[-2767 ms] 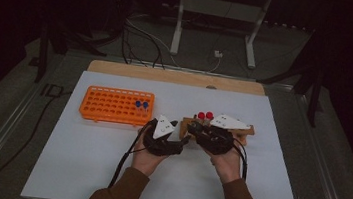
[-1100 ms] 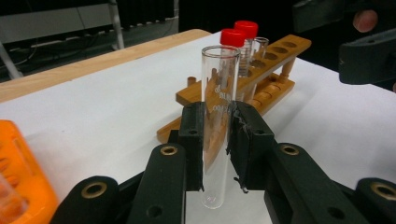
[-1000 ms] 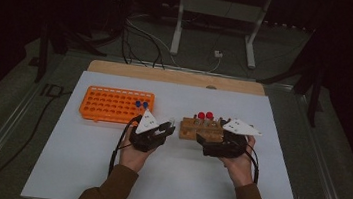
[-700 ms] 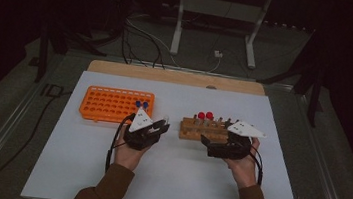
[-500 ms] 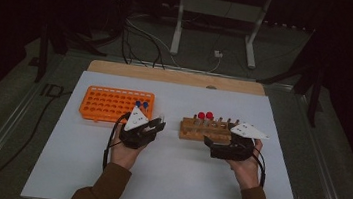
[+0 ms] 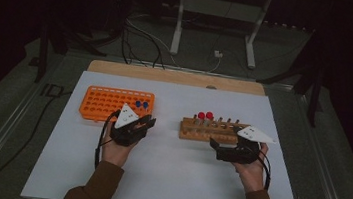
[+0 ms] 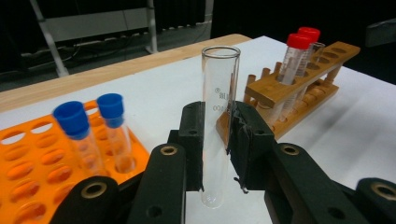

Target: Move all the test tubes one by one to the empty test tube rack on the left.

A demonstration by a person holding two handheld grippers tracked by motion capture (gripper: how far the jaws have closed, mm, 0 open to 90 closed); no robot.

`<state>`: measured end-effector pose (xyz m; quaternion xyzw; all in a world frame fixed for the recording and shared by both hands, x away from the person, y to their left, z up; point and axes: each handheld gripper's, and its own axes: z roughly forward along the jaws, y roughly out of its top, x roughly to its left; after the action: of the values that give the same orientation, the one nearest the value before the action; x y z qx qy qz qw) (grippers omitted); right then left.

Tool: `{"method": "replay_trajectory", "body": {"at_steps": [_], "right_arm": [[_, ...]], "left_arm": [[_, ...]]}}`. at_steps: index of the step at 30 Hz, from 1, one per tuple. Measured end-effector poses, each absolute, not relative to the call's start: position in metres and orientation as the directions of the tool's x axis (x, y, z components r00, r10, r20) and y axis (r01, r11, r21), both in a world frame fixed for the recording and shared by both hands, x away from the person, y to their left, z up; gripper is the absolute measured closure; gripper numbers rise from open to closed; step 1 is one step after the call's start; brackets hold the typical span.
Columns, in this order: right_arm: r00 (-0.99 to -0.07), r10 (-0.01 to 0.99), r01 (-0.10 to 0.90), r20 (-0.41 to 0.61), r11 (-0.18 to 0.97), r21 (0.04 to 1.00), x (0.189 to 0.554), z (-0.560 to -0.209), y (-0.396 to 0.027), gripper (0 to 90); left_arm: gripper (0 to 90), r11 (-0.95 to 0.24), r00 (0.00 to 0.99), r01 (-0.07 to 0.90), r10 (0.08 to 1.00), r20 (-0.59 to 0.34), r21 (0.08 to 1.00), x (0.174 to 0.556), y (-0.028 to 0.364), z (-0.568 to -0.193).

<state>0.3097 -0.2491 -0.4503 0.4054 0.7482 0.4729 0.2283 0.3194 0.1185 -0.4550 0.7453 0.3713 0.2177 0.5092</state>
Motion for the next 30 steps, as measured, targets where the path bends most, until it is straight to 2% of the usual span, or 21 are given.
{"method": "replay_trajectory", "body": {"at_steps": [30], "right_arm": [[-0.559, 0.828, 0.392, 0.051, 0.209, 0.896, 0.309, -0.452, -0.256, 0.0]], "left_arm": [[75.4, -0.183, 0.512, 0.334, 0.859, -0.015, 0.924, 0.343, 0.163, -0.456]]}}
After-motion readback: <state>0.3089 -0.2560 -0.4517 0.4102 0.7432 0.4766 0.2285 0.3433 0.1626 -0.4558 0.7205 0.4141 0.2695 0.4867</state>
